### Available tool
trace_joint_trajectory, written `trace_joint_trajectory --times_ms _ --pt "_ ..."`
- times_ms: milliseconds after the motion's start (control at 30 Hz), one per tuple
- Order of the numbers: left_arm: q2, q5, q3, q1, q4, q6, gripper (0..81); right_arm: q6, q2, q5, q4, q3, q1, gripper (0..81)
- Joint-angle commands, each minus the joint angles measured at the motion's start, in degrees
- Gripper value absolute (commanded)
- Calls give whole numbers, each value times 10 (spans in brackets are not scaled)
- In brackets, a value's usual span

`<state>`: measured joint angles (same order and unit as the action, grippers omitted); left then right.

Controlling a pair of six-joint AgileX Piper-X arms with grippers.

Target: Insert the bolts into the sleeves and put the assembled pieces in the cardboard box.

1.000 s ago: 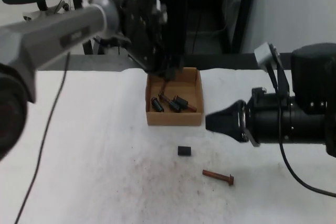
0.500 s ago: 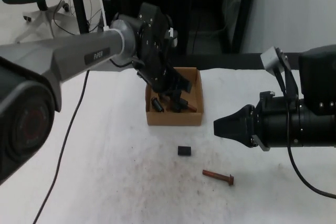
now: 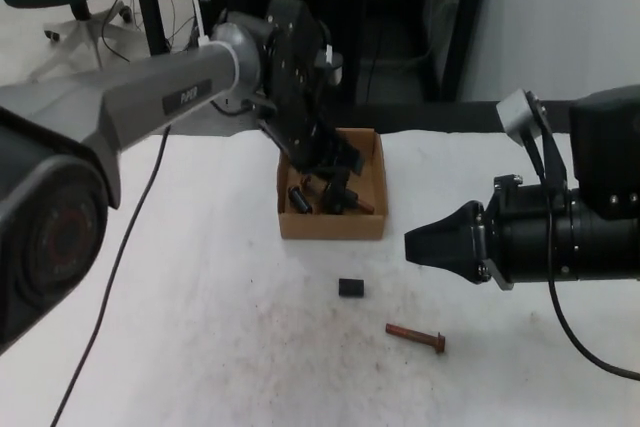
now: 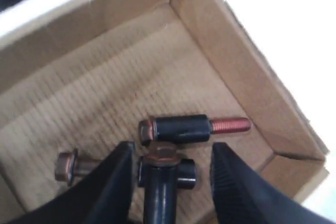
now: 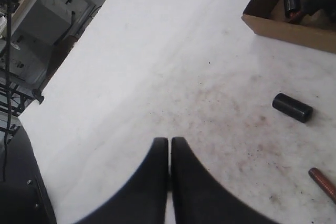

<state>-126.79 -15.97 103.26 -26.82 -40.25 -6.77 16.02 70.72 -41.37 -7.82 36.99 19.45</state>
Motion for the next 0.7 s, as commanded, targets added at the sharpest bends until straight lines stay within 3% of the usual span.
trace_joint_trajectory --times_ms 0,100,300,467,667 --pt "37 4 9 -1 -17 -44 436 -7 -7 -8 -1 0 -2 122" --pt "65 1 9 -4 -59 -95 436 -7 -7 -6 -1 0 -4 207" --pt "89 -149 9 -13 -228 -183 436 -7 -7 -6 -1 0 -49 249" --pt "89 -127 6 -46 -316 -289 436 -7 -7 -18 -1 0 -140 249" --pt "84 -120 6 -117 -255 -403 436 12 -7 -88 -1 0 -216 249"
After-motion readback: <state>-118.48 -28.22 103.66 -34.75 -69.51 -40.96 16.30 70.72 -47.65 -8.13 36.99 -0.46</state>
